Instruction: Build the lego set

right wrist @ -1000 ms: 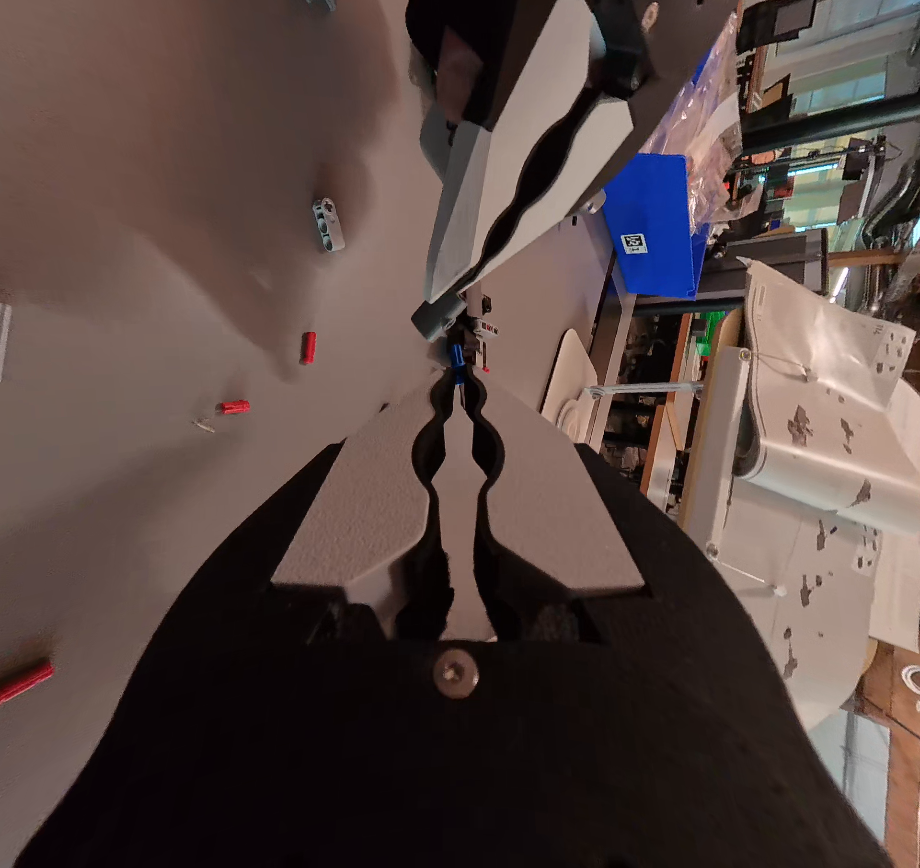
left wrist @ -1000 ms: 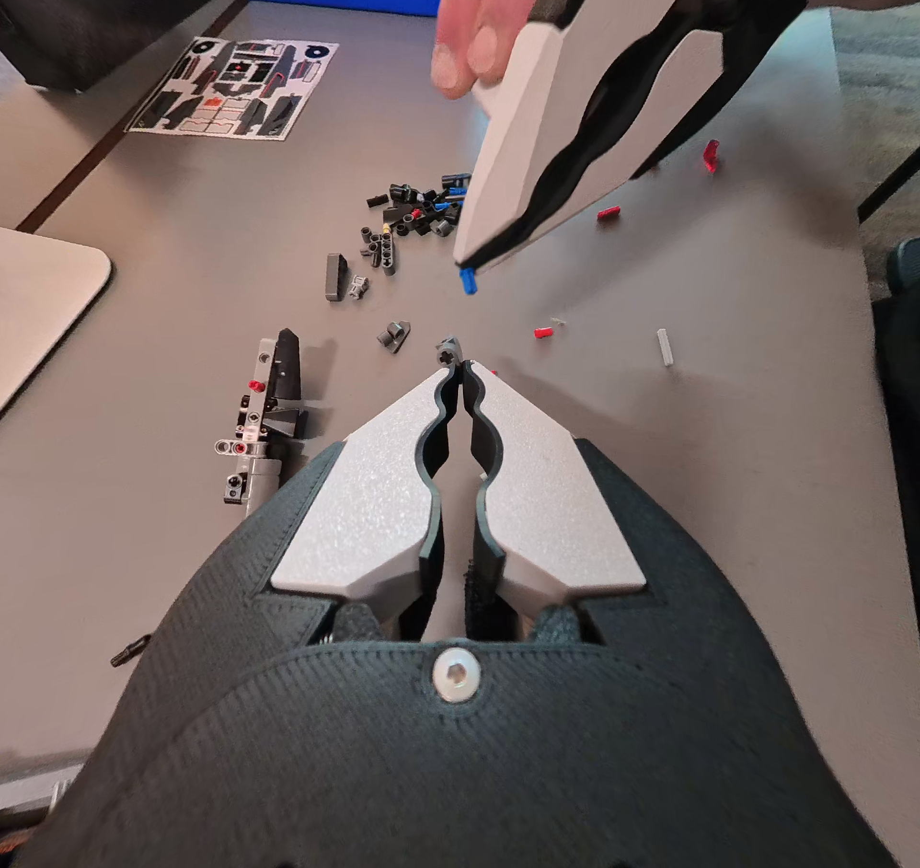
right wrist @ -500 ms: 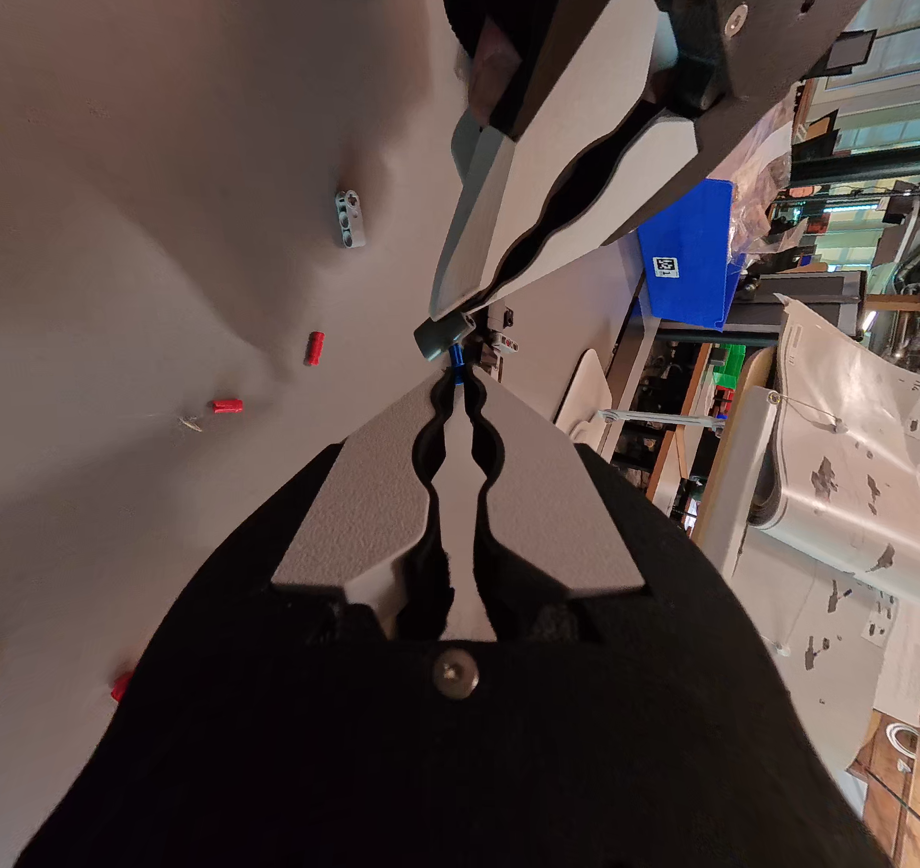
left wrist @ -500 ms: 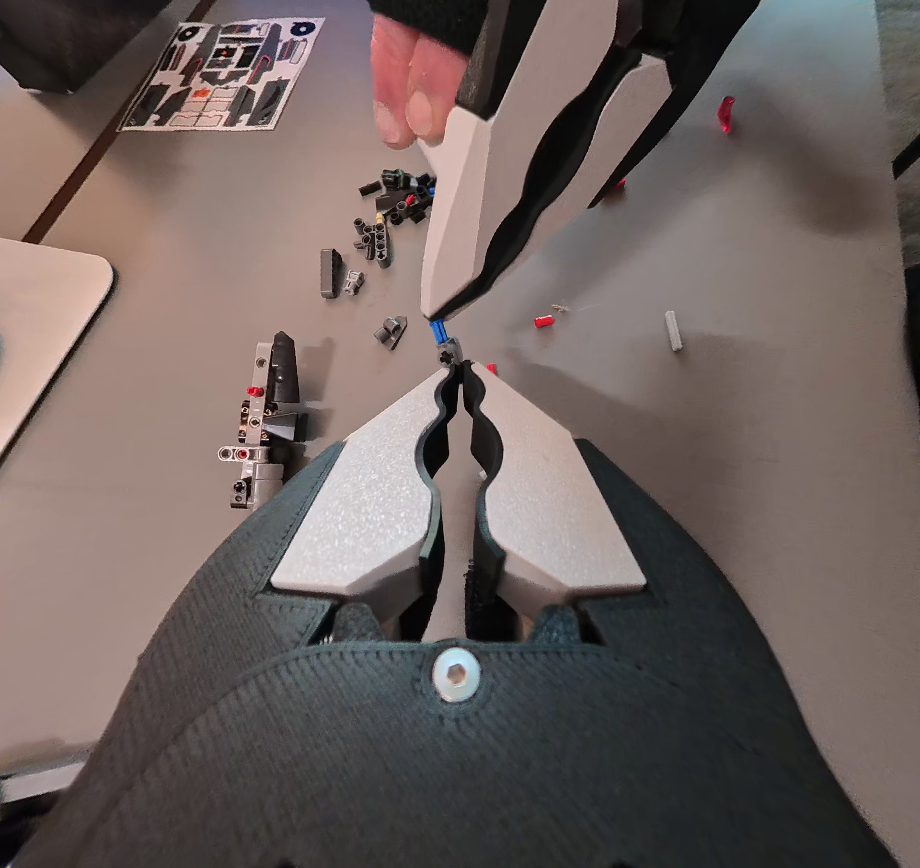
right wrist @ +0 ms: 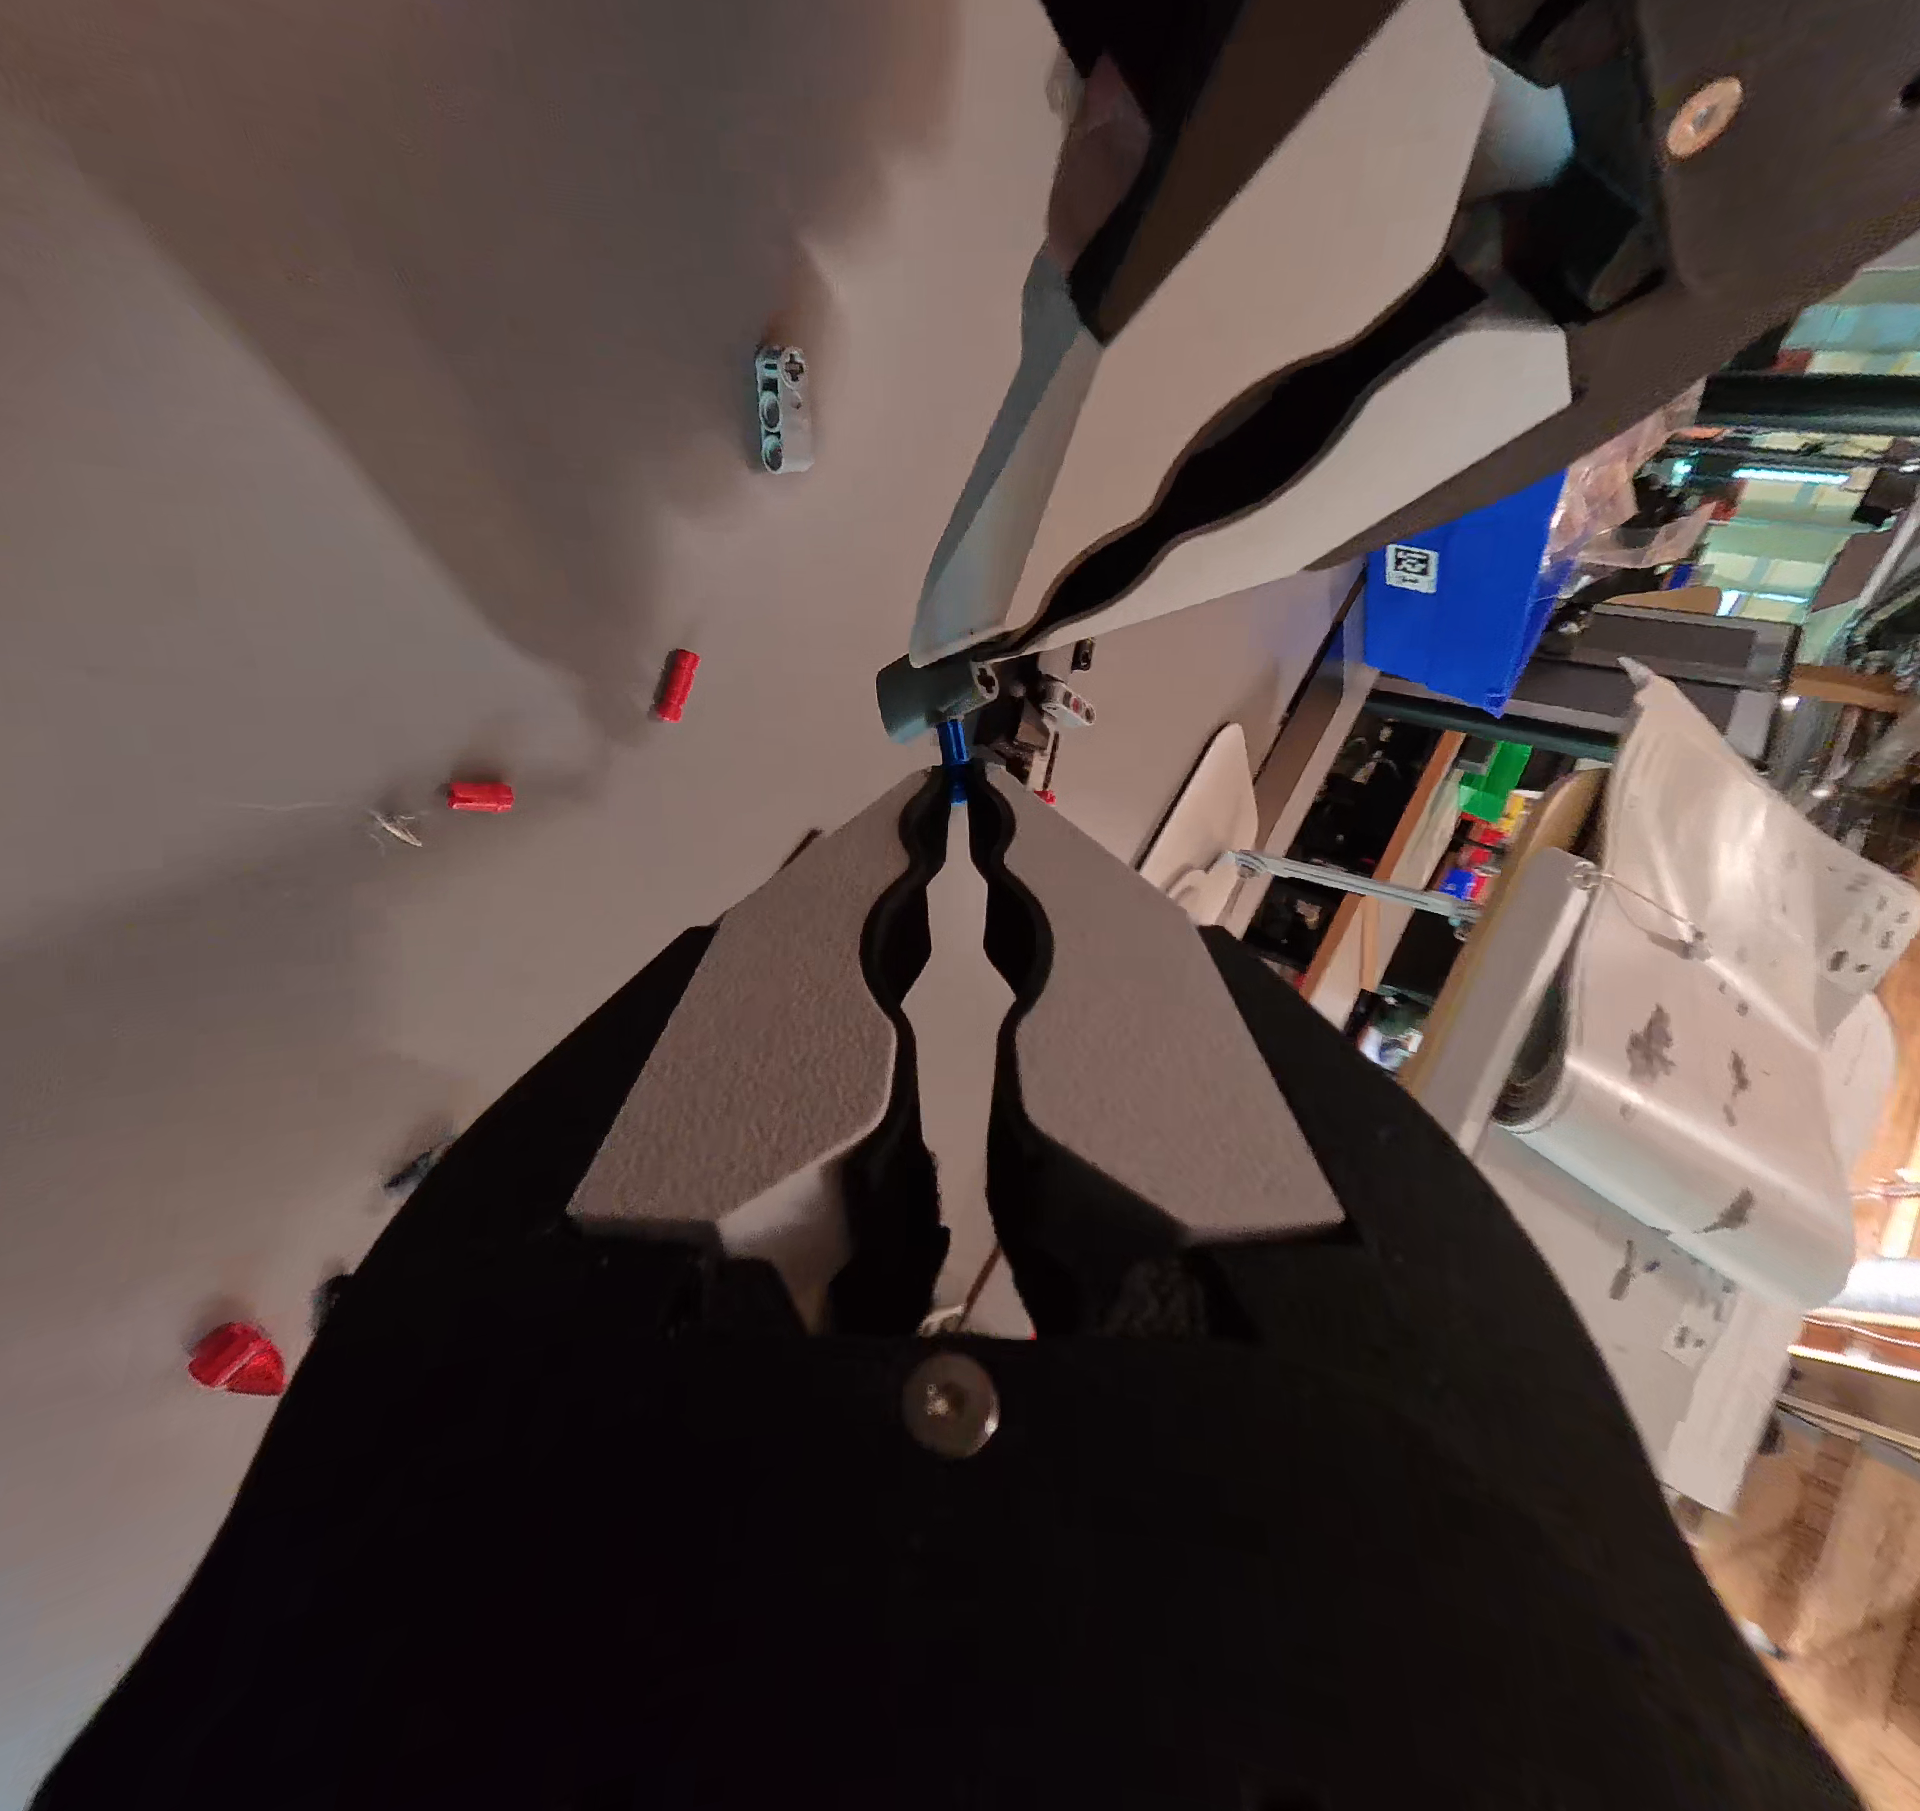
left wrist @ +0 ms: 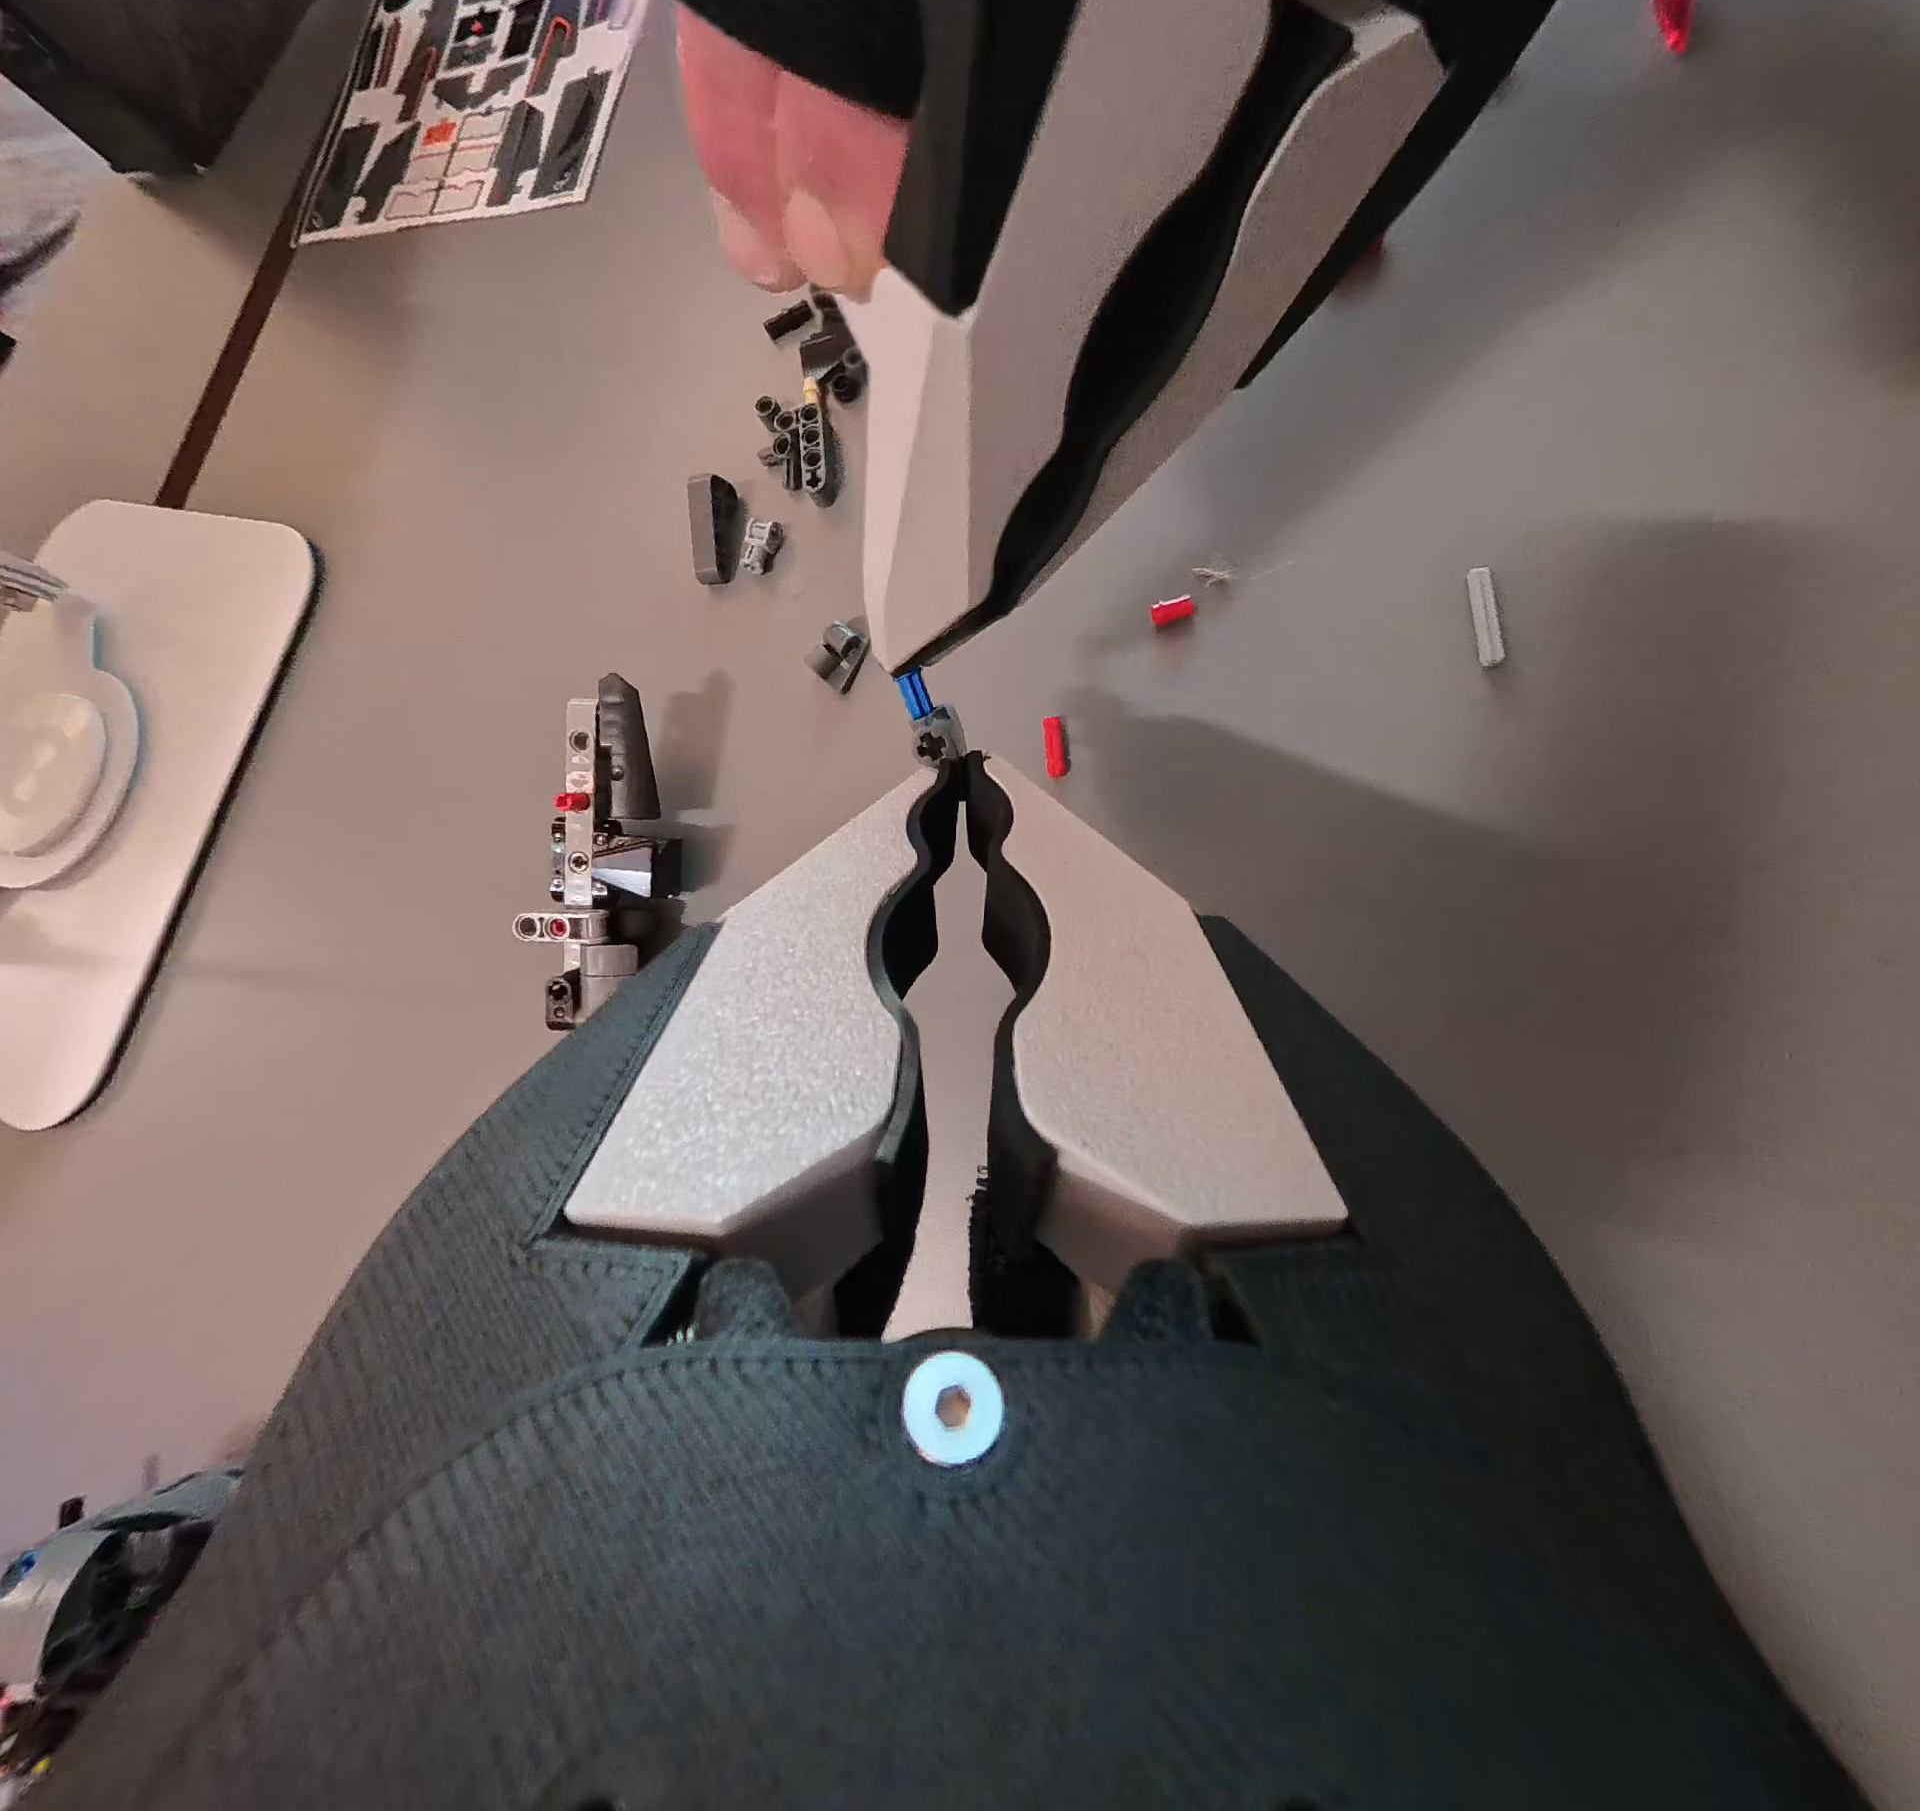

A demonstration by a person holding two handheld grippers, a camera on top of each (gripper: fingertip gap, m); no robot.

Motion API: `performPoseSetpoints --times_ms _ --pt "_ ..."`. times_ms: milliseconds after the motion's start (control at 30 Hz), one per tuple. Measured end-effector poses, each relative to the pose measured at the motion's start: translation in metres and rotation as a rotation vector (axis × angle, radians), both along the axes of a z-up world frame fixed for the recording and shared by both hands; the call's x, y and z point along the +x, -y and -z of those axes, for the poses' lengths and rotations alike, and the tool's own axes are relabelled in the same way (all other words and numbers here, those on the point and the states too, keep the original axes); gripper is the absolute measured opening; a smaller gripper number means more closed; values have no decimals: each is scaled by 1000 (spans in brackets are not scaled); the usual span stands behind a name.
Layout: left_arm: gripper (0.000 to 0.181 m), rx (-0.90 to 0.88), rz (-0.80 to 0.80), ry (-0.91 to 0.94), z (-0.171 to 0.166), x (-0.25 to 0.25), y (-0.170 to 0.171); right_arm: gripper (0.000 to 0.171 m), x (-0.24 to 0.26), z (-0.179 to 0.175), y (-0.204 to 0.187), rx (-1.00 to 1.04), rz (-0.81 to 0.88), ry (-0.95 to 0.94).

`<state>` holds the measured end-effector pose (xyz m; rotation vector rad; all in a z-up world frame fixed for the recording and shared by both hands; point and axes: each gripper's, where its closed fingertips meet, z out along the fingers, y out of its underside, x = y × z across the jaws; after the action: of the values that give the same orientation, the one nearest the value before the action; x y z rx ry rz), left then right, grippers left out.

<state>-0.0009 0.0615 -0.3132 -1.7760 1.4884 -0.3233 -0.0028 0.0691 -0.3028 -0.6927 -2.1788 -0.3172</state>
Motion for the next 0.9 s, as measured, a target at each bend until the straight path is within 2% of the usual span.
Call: performPoseSetpoints --times_ms 167,333,433,500,633,667,767,833,900 --pt "0 -165 45 124 -8 1 5 1 -1 -8 6 147 -77 -35" --pt "0 -263 117 232 -19 0 9 0 -3 -20 11 196 -117 -111" --pt "0 -320 143 347 -37 3 10 0 -11 -19 31 185 -183 -129" --pt "0 -280 146 298 -35 -1 9 0 -11 -17 29 199 -169 -122" --pt "0 -267 137 303 -36 -6 7 0 1 -37 31 38 -115 -202" --pt "0 -267 141 313 -36 -6 7 4 4 -45 30 -41 -80 -247" --pt "0 -270 145 347 -41 -1 10 37 13 -57 17 -241 69 -356" --pt "0 -284 127 399 -48 3 10 50 14 -54 12 -257 131 -410" --pt "0 -313 113 469 -56 8 11 53 10 -50 8 -238 189 -459"
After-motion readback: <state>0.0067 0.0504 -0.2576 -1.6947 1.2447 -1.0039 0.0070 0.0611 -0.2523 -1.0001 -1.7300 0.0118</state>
